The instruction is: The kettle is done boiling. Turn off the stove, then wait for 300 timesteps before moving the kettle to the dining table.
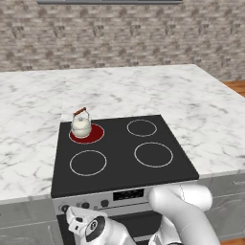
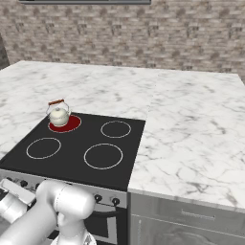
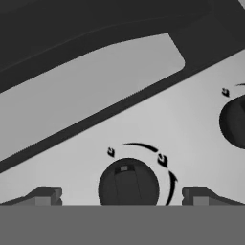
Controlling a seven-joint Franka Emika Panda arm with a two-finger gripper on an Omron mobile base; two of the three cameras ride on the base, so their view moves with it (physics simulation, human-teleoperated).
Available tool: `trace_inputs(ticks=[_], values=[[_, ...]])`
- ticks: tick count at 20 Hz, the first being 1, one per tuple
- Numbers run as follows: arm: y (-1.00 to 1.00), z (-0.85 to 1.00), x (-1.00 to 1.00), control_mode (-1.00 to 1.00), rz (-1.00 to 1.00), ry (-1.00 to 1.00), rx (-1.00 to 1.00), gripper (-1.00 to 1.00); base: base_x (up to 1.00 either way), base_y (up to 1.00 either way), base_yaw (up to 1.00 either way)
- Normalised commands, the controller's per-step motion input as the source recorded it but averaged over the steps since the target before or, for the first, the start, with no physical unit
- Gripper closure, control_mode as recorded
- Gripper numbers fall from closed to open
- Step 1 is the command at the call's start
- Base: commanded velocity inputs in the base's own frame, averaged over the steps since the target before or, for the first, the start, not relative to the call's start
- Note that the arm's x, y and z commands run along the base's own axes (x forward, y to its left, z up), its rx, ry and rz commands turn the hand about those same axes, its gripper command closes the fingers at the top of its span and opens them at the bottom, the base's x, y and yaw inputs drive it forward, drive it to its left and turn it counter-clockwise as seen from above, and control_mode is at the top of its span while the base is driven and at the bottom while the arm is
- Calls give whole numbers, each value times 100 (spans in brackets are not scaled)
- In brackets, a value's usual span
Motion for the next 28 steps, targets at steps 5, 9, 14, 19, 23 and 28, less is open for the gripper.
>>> trace_inputs(ticks=[5,9,14,19,23,28], values=[[7,-8,15,-100,0,3,0,-100,0,0,0],[5,-6,12,-100,0,1,0,-100,0,0,0],[4,-4,11,-100,0,1,0,100,0,0,0],[0,-1,11,-100,0,0,0,100,0,0,0],[0,0,1,-100,0,0,0,100,0,0,0],[-4,0,-3,-100,0,-2,1,100,0,0,0]])
